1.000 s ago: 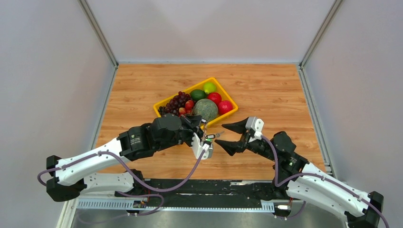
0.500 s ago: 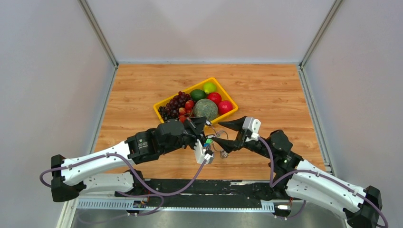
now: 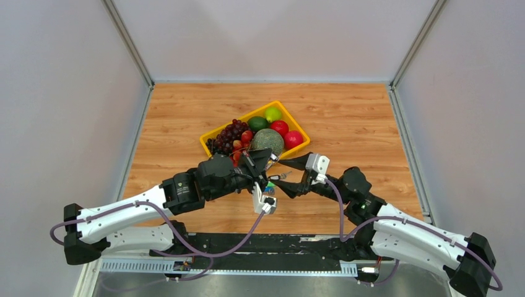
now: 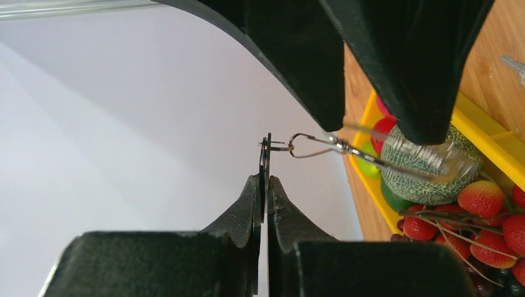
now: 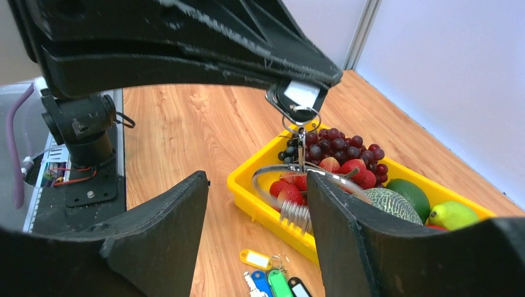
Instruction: Remove the keys from the keyring
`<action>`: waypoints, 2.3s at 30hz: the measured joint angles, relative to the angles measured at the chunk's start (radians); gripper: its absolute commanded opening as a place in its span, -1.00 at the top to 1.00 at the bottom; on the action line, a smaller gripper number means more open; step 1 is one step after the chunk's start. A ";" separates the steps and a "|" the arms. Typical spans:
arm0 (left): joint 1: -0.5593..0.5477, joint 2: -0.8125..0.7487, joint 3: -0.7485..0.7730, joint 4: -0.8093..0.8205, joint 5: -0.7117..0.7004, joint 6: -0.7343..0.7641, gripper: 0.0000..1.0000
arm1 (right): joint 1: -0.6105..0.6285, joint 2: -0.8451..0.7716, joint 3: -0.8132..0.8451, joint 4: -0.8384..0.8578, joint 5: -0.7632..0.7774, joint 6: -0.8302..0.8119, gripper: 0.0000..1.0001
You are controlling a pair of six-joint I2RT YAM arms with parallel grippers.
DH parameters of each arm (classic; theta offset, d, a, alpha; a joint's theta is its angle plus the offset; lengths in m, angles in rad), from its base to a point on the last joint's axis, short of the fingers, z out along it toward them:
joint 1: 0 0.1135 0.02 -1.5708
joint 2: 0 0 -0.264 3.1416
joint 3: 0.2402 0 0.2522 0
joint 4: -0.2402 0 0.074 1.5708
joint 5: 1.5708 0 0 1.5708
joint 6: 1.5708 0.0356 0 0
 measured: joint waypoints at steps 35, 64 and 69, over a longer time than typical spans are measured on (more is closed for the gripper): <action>0.000 -0.077 -0.003 0.000 0.119 0.006 1.00 | -0.042 0.025 0.087 -0.049 -0.169 -0.088 0.09; 0.000 -0.086 -0.009 0.000 0.128 0.004 1.00 | -0.057 0.048 0.138 -0.079 -0.293 -0.082 0.18; 0.000 -0.086 -0.009 0.000 0.125 0.004 1.00 | -0.057 0.052 0.138 -0.079 -0.293 -0.079 0.28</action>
